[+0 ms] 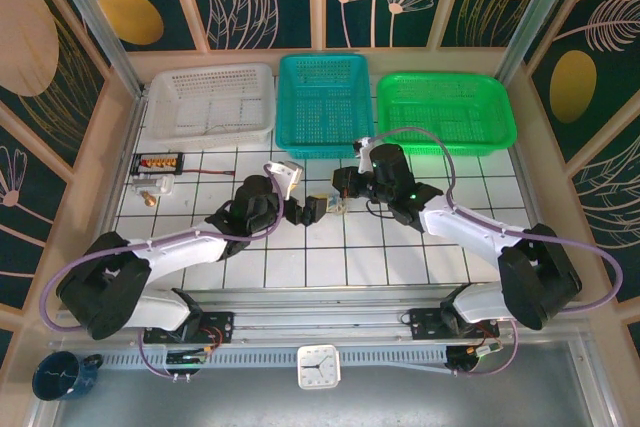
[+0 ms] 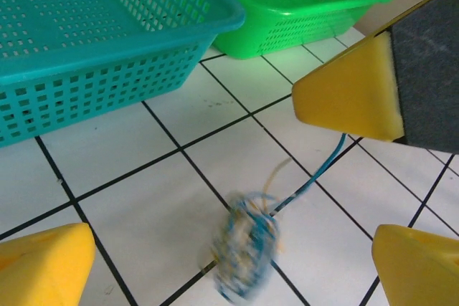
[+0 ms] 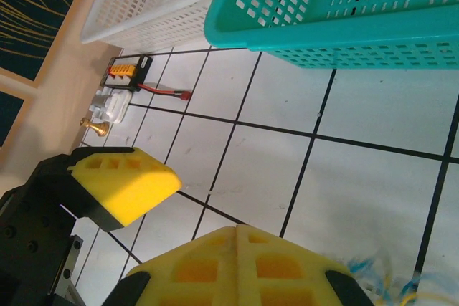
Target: Untangle the cables
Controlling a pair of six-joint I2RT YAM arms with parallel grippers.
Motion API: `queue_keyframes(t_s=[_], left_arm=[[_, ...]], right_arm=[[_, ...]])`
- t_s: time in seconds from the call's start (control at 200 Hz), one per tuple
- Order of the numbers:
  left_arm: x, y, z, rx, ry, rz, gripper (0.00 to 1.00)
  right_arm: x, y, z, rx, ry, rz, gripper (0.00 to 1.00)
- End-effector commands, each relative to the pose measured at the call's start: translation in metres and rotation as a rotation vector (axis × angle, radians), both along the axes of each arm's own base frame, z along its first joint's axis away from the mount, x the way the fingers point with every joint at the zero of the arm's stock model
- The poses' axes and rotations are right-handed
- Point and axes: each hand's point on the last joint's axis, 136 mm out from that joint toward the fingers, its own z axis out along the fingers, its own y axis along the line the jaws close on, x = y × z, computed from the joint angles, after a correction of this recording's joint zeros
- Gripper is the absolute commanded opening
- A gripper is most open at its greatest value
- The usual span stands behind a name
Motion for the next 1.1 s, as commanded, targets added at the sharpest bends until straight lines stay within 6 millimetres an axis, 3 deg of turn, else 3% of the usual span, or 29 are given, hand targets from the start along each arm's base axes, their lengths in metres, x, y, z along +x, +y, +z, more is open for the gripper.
queue_keyframes(t_s=[0.0, 0.31, 0.631, 0.936, 1.096], left_arm=[[0.006, -0.01, 0.017, -0.034, -0.053, -0.031, 0.99], [0.017, -0.022, 0.016, -0.026, -0.062, -0.043, 0.99], [0.013, -0.037, 0.006, -0.045, -0.034, -0.115, 0.97], [0.024, -0.042, 0.008, -0.045, -0.052, -0.094, 0.96], [0.024, -0.046, 0.005, -0.054, -0.043, -0.111, 0.83]], right_arm=[[0.004, 0.012, 0.029, 0.066, -0.054, 0.022, 0.0], [0.004, 0.014, 0.036, 0.077, -0.062, 0.029, 0.0], [-0.006, 0.018, 0.063, 0.129, -0.087, 0.055, 0.0], [-0.009, 0.019, 0.082, 0.16, -0.109, 0.06, 0.0], [-0.012, 0.02, 0.097, 0.186, -0.126, 0.066, 0.0]])
